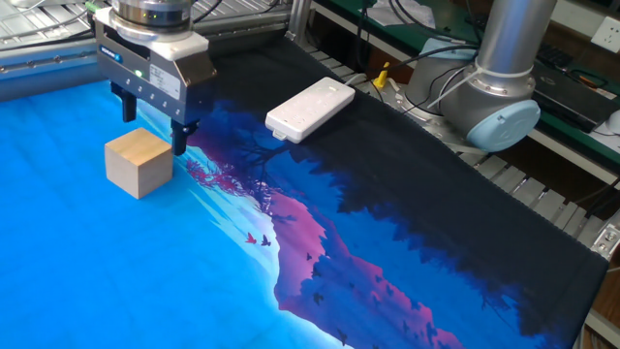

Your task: Pick up the small block on the left and move it to the right

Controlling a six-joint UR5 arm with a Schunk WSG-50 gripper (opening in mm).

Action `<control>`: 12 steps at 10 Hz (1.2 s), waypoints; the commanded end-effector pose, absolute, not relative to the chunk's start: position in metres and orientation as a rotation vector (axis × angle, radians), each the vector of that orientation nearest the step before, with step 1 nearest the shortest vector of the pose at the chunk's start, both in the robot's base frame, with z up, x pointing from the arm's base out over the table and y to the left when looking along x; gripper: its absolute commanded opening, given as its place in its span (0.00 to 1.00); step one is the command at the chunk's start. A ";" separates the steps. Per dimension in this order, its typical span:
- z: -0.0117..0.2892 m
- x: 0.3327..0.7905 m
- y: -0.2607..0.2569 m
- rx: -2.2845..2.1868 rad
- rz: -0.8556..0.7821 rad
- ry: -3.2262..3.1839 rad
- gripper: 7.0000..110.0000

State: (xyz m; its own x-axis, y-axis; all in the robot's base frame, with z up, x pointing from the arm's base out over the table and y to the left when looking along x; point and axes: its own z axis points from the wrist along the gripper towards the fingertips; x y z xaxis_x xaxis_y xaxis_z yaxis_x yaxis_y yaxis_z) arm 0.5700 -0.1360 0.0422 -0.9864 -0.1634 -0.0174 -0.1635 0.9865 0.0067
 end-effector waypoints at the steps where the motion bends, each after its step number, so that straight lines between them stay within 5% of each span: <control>1: 0.030 0.578 -0.134 -0.237 0.030 3.096 0.36; 12: 0.008 0.581 -0.139 -0.203 -0.021 3.080 0.36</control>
